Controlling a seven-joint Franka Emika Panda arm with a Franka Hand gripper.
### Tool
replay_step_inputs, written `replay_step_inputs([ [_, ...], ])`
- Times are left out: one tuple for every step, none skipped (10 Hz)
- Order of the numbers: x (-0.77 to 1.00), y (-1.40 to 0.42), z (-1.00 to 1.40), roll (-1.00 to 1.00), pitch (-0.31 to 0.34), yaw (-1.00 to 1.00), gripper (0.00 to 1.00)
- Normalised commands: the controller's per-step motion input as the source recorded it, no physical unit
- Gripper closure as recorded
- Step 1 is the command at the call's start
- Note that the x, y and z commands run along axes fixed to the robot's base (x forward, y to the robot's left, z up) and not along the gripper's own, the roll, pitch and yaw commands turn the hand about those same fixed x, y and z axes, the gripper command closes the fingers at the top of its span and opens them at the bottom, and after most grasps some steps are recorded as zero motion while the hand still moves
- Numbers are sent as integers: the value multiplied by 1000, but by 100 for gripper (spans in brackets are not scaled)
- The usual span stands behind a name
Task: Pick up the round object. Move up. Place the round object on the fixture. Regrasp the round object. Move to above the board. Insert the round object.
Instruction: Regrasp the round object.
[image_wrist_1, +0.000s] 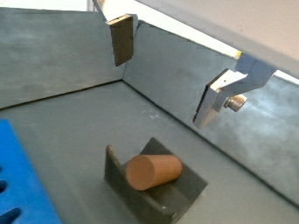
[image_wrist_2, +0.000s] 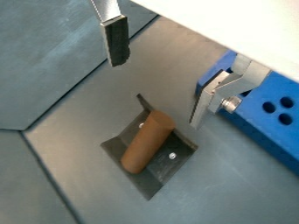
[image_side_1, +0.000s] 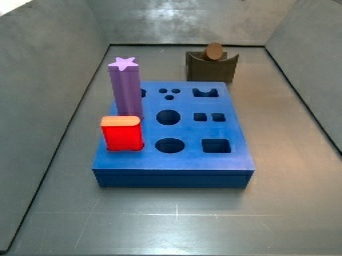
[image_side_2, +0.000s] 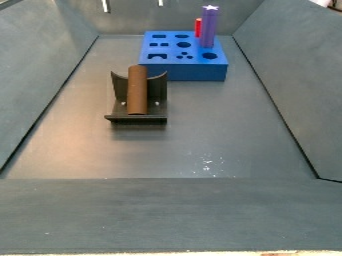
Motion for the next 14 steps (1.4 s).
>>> replay_step_inputs([
  [13,-27,4,1000,-22,31,0],
  [20,-29,-2,1000,-16,31,0],
  [24,-31,-7,1000,-6,33,0],
  [30,-33,-5,1000,0,34,0],
  [35,-30,-12,1000,12,38,0],
  [39,-34,-11,1000,23,40,0],
  [44,-37,-6,1000,36,45,0],
  [54,-35,-12,1000,56,52,0],
  [59,-39,-17,1000,75,58,0],
  [69,-38,-15,1000,95,70,0],
  [78,-41,-18,1000,138,93,0],
  [87,-44,-19,1000,172,114,0],
  [90,-46,-15,1000,223,161,0],
  [92,-49,-19,877,232,144,0],
])
